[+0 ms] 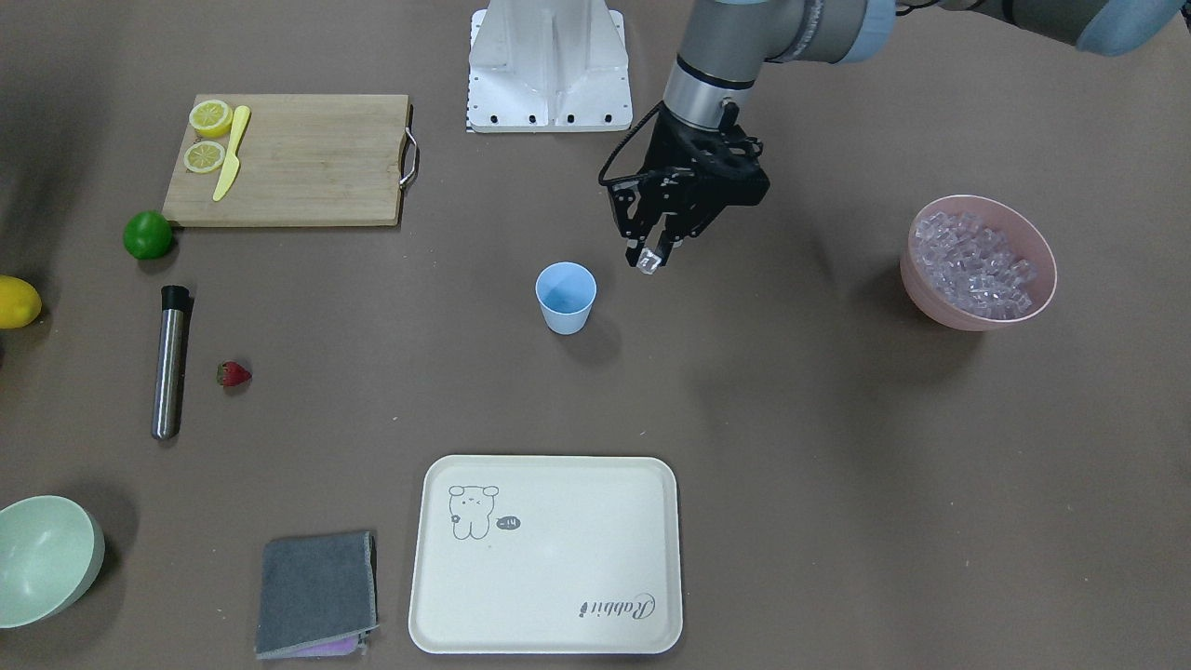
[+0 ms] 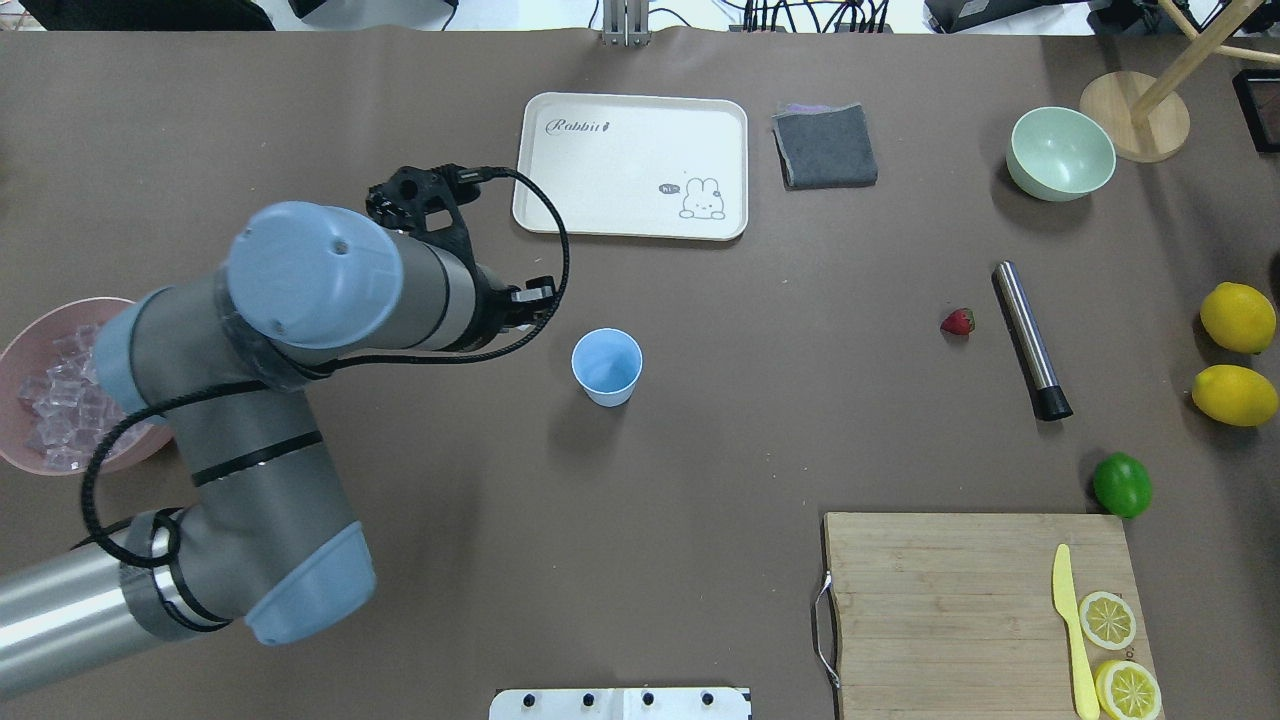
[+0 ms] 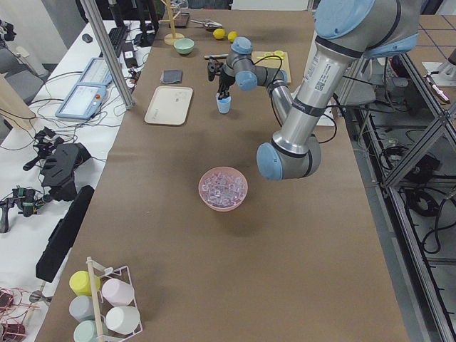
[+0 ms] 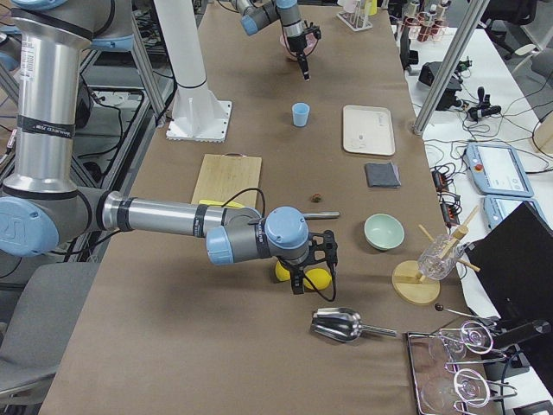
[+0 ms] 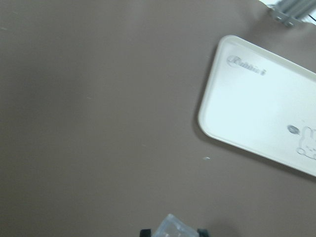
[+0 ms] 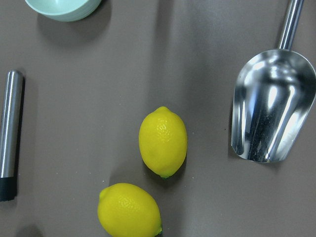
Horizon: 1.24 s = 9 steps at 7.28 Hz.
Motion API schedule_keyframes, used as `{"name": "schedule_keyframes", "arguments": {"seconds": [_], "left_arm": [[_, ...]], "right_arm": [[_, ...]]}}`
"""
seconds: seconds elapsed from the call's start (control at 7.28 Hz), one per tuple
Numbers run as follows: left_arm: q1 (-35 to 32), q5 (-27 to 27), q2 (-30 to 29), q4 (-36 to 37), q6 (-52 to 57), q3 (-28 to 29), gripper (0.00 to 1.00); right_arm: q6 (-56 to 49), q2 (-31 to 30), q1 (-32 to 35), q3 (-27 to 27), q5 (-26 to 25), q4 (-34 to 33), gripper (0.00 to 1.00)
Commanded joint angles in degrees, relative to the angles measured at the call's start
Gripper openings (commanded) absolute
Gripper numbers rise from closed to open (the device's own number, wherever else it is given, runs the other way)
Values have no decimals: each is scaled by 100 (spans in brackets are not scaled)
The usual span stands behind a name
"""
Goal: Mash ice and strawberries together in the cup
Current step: 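Carry the ice cube with the left gripper over the light-blue cup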
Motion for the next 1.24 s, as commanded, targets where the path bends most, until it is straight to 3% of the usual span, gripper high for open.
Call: {"name": "schedule_keyframes", "arguments": {"seconds": [0.0,0.96,1.1], "left_arm": [[279,361,-606,-16,-15,631,0],[492,432,-925,-68,-217,1214,0],[492,432,-908,-68,-156,1205,86]], "right_arm": [[113,-4,0,4,2,4,100],[272,49,0,13,2,4,100],[272,58,0,13,2,4,100]]}}
